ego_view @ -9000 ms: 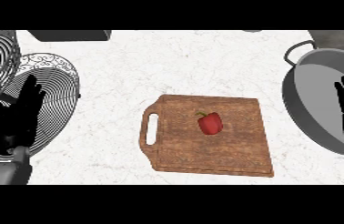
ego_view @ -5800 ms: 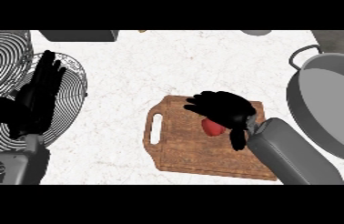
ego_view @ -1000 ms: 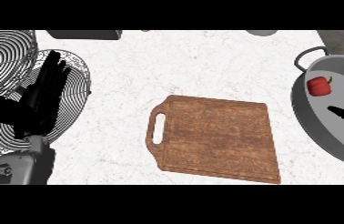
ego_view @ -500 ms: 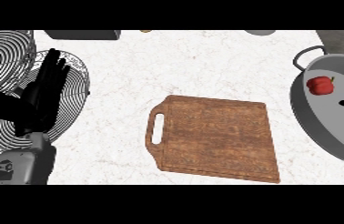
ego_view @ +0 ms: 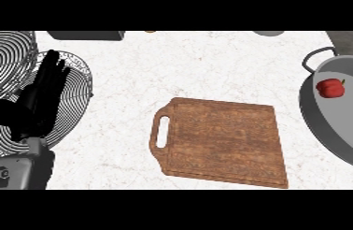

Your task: Pick the bell pepper from the cutting board and place it in the pot

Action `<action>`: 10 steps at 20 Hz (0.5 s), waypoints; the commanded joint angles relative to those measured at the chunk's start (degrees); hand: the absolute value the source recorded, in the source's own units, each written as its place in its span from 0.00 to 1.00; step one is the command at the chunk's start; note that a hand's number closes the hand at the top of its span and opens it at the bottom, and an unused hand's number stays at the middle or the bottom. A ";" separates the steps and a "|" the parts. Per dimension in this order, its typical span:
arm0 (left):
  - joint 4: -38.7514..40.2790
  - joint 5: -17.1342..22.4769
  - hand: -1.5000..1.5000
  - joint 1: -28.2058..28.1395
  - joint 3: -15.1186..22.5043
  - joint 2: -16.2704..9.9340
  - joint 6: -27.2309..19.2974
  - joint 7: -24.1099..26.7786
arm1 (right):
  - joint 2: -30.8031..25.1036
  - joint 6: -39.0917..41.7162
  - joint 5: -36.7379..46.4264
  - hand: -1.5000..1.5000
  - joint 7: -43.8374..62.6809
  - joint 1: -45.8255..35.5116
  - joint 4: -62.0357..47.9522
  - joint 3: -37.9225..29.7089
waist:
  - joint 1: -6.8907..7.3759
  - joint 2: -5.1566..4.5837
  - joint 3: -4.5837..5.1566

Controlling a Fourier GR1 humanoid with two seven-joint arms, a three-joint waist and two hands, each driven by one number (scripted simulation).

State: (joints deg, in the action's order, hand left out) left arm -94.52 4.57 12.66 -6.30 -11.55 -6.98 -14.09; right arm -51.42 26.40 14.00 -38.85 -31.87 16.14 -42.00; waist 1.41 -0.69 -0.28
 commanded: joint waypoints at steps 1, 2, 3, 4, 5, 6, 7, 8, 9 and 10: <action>-2.27 0.34 0.50 -3.76 0.25 0.44 0.73 0.83 | -4.27 7.06 -0.64 0.00 -3.63 2.84 -3.29 -0.49 | 0.37 0.04 -0.05; -1.18 1.06 0.50 -2.36 -1.15 -1.10 1.51 0.20 | -6.95 10.55 -2.06 0.00 -1.74 1.54 -3.06 -1.38 | -0.05 0.15 0.00; -0.40 0.73 0.50 -2.15 -0.69 -0.58 1.54 1.38 | -7.61 10.19 -2.33 0.00 -2.35 2.02 -3.38 -1.80 | 0.03 -0.03 -0.07; 1.38 -1.44 0.50 2.67 0.50 0.91 -1.72 -0.57 | -6.69 10.17 -1.33 0.00 -3.57 2.67 -2.76 -0.54 | -0.51 -0.18 -0.12; -1.22 -0.99 0.50 -1.73 0.86 1.21 -0.70 0.64 | -7.04 10.27 -1.44 0.00 -3.39 3.12 -3.27 -0.59 | 0.26 -0.08 -0.14; -0.89 0.54 0.50 -2.52 -0.43 -0.07 1.04 0.87 | -7.36 11.23 -1.72 0.00 -5.75 5.59 -3.02 -0.79 | -0.11 0.02 -0.12; 0.69 -0.40 0.50 -1.98 -0.21 0.43 0.54 2.88 | -6.80 10.56 -1.52 0.00 -6.23 6.14 -3.14 -0.56 | -0.19 -0.19 -0.18; 0.03 -0.53 0.50 -0.15 0.41 0.35 0.16 0.35 | -6.26 10.31 -1.26 0.00 -7.39 6.94 -2.76 -0.12 | -0.35 -0.13 -0.23; 1.63 0.88 0.50 -0.41 -0.81 0.46 0.73 1.25 | -8.59 12.85 -1.68 0.00 -5.06 4.97 -2.50 -0.11 | -0.19 -0.16 -0.17; -1.37 1.63 0.50 -2.31 -1.35 -0.87 2.02 0.91 | -8.25 11.24 -2.06 0.00 -4.68 5.47 -3.19 -0.51 | 0.38 0.03 -0.16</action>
State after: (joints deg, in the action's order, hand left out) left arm -94.63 4.93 11.44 -6.70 -11.49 -6.27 -13.16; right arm -58.12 30.57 12.46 -38.18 -27.70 14.06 -42.27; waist 1.37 -0.76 -0.42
